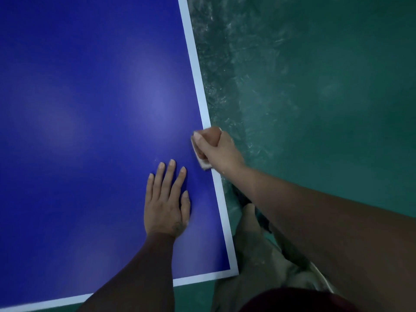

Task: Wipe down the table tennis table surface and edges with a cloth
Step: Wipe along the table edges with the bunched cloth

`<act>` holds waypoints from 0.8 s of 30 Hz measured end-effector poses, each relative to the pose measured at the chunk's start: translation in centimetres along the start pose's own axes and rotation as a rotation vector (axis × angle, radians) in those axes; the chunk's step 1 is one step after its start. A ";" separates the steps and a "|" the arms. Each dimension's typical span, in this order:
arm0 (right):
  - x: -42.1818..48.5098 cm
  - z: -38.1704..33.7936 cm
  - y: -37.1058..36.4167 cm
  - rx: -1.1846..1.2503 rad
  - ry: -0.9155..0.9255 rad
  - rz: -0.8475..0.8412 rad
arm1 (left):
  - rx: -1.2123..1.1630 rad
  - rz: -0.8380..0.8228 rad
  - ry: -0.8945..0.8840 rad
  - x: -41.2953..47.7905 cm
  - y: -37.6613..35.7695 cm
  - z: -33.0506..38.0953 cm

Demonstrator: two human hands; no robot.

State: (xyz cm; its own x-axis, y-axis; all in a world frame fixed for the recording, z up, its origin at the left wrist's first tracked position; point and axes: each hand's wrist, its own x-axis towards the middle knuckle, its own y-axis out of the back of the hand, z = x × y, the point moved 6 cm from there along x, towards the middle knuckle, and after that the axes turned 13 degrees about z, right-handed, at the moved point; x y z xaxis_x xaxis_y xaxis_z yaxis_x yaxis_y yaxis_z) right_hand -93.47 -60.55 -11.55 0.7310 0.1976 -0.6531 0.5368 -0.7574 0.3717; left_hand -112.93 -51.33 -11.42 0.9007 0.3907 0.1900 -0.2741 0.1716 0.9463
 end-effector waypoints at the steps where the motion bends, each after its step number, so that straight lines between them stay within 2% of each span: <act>1: -0.8 0.9 0.1 -0.014 -0.019 0.000 | 0.003 -0.001 0.000 0.1 0.0 0.1; 5: -2.7 3.2 -0.3 -0.018 -0.158 0.039 | 0.003 -0.003 -0.006 0.1 0.1 0.0; 10: 0.0 1.5 -1.0 -0.055 -0.232 0.044 | 0.006 -0.038 0.022 0.3 0.2 0.5; 12: 1.3 -0.3 -1.2 -0.095 -0.263 0.011 | -0.016 -0.041 0.084 0.4 0.8 0.9; 15: 3.2 -2.3 -1.3 -0.173 -0.271 0.005 | -0.107 0.042 0.267 1.9 1.5 0.8; 18: 4.7 -3.3 -1.5 -0.168 -0.255 0.022 | -0.117 0.165 0.418 8.1 1.6 -0.6; 21: 5.7 -3.8 -1.6 -0.191 -0.242 0.011 | -0.155 0.276 0.470 17.5 1.2 -2.4; 24: 7.4 -4.7 -1.8 -0.197 -0.232 -0.004 | -0.217 0.259 0.553 27.7 -0.5 -4.0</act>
State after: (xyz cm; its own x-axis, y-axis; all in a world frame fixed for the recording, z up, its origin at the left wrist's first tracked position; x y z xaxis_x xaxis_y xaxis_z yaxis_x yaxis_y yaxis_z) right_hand -87.06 -54.83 -13.92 0.6254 0.0357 -0.7795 0.6273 -0.6171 0.4750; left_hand -89.23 -36.97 -7.70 0.5058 0.8421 0.1872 -0.5731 0.1658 0.8025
